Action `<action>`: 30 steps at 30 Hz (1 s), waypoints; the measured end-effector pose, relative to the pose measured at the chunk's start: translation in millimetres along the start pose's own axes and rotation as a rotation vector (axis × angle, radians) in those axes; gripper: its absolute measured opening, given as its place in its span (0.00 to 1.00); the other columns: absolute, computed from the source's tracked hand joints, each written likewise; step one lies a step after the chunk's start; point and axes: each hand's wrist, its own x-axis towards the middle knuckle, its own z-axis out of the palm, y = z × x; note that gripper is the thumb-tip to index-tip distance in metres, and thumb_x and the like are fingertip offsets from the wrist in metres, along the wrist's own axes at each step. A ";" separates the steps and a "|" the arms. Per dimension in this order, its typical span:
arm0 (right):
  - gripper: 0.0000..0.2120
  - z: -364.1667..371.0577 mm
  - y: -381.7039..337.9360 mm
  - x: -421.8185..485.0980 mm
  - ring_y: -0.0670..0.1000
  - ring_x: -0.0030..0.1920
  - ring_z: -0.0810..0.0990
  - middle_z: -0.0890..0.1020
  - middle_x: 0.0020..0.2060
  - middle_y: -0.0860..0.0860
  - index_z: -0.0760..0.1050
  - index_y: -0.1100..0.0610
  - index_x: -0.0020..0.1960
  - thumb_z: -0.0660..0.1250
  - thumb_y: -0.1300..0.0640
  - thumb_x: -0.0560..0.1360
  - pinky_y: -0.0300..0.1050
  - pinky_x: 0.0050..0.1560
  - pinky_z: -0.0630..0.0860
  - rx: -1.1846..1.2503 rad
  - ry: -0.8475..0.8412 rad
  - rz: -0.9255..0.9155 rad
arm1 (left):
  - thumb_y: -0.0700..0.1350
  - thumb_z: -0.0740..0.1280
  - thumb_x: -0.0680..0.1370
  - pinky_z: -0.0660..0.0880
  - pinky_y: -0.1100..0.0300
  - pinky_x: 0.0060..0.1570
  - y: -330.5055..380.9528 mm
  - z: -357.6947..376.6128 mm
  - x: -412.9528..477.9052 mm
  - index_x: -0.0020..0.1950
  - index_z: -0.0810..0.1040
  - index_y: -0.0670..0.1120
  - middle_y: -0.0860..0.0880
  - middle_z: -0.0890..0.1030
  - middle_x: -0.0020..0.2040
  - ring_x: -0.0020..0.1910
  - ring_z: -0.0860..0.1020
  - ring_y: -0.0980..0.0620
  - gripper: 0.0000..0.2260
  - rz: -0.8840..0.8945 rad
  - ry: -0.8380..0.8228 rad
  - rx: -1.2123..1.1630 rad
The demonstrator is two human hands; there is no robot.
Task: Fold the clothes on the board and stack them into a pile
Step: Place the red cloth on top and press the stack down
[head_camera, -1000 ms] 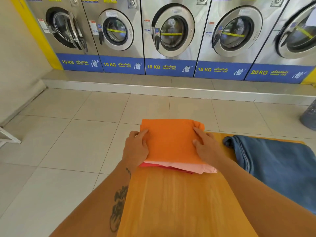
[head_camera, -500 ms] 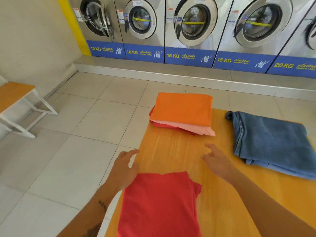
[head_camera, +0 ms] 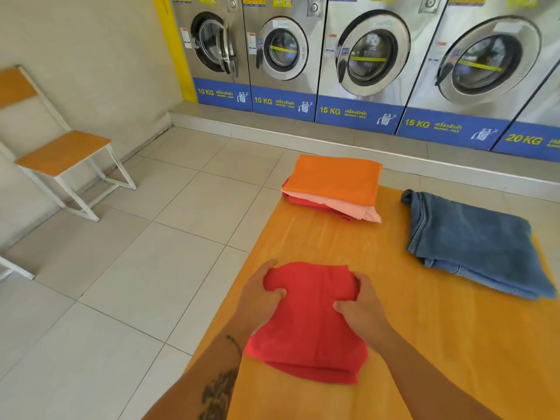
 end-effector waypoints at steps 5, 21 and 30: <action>0.40 -52.7 2.9 -1.2 0.46 0.44 0.77 0.75 0.53 0.48 0.51 0.53 0.78 0.69 0.63 0.73 0.43 0.40 0.74 -0.007 0.096 -0.002 | 0.45 0.67 0.78 0.70 0.50 0.67 21.7 26.9 8.1 0.77 0.57 0.61 0.51 0.63 0.74 0.71 0.66 0.48 0.32 0.028 0.066 0.025; 0.24 -30.8 9.2 5.6 0.54 0.59 0.77 0.76 0.62 0.50 0.61 0.41 0.67 0.67 0.59 0.77 0.60 0.65 0.73 0.421 0.086 0.137 | 0.46 0.67 0.77 0.74 0.61 0.49 19.3 27.6 29.6 0.77 0.59 0.62 0.51 0.66 0.71 0.53 0.75 0.57 0.31 -0.094 -0.215 0.061; 0.33 -18.8 -15.1 34.0 0.56 0.54 0.80 0.74 0.63 0.50 0.66 0.36 0.71 0.69 0.62 0.74 0.53 0.47 0.80 0.491 0.104 0.210 | 0.37 0.72 0.73 0.78 0.54 0.48 35.8 11.9 75.0 0.66 0.75 0.64 0.53 0.70 0.69 0.60 0.75 0.48 0.28 -0.244 -0.406 -0.381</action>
